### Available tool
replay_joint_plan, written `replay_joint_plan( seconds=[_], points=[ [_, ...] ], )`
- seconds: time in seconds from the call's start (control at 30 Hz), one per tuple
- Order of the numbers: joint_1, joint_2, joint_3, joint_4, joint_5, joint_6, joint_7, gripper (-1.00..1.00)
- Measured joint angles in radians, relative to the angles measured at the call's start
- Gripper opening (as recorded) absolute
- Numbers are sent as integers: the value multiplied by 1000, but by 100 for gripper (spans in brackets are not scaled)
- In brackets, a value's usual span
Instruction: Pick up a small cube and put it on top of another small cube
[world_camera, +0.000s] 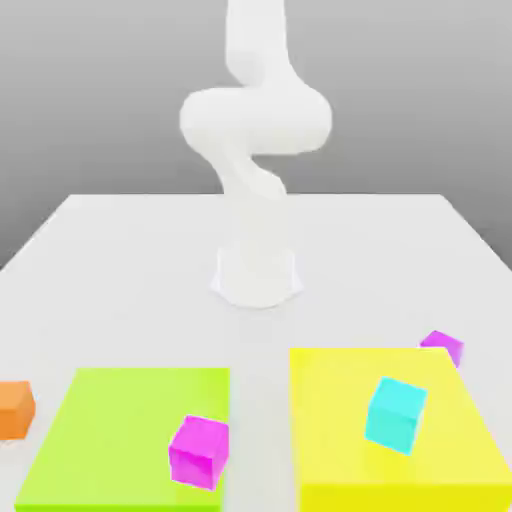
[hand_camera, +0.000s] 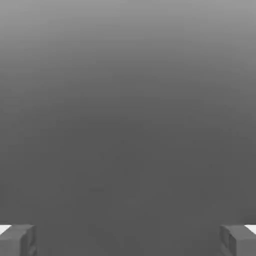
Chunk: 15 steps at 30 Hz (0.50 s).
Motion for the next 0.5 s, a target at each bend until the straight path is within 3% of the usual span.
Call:
replay_joint_plan(
  seconds=[0.5],
  points=[
    [-295, 550, -100, -59, -66, 197, 409, 0]
  ],
)
